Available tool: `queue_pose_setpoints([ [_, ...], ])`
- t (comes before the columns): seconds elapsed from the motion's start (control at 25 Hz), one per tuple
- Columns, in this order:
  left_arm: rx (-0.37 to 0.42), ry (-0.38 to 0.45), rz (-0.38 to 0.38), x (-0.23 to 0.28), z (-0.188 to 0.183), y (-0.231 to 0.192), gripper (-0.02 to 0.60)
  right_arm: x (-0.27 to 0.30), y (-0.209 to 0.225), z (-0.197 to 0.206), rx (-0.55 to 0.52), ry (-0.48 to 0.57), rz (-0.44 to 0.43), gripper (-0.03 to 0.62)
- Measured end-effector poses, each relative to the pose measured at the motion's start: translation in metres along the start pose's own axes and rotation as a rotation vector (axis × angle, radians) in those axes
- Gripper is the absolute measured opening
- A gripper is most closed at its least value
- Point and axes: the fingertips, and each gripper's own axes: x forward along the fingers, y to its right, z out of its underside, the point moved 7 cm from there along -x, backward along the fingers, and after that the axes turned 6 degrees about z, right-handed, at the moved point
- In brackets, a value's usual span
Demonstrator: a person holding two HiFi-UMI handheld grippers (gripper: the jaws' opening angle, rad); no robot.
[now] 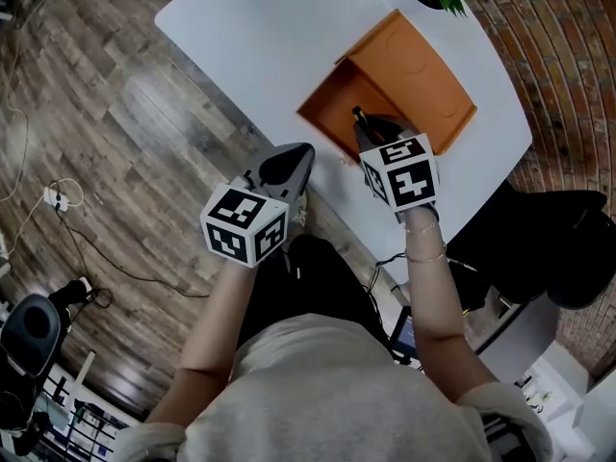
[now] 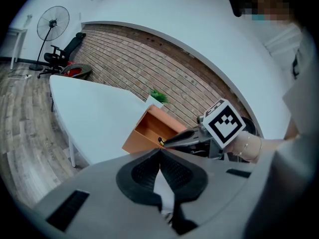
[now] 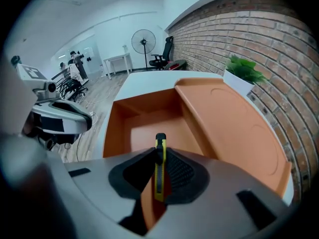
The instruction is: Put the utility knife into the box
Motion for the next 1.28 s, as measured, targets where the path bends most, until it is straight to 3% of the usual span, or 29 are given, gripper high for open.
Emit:
queue_pose_setpoints([
  [0.4,0.008,-0.023,0.033,0.0,-0.005,-0.006,0.006,0.009,-0.003,0.001,-0.001,-0.03,0.009,0.072],
  [0.6,0.017,-0.021,0.041,0.0,-0.008,-0.004,0.006,0.007,-0.003,0.003,0.009,-0.016,0.016,0.157],
  [0.68,0.033,-0.023,0.04,0.0,-0.01,-0.002,0.006,0.003,-0.006,0.003,0.012,-0.003,0.009,0.16],
  [0.96,0.036,0.049,0.081,-0.009,-0.028,0.01,0.008,-0.032,-0.007,0.001,0.047,0.109,0.026,0.152],
  [1.08,0.071,0.079,0.065,-0.015,-0.036,0.019,0.008,-0.052,-0.006,0.001,0.056,0.177,0.062,0.152],
  [1.28,0.123,0.052,0.04,-0.019,-0.048,0.033,0.008,-0.082,-0.008,0.0,0.07,0.274,0.144,0.153],
])
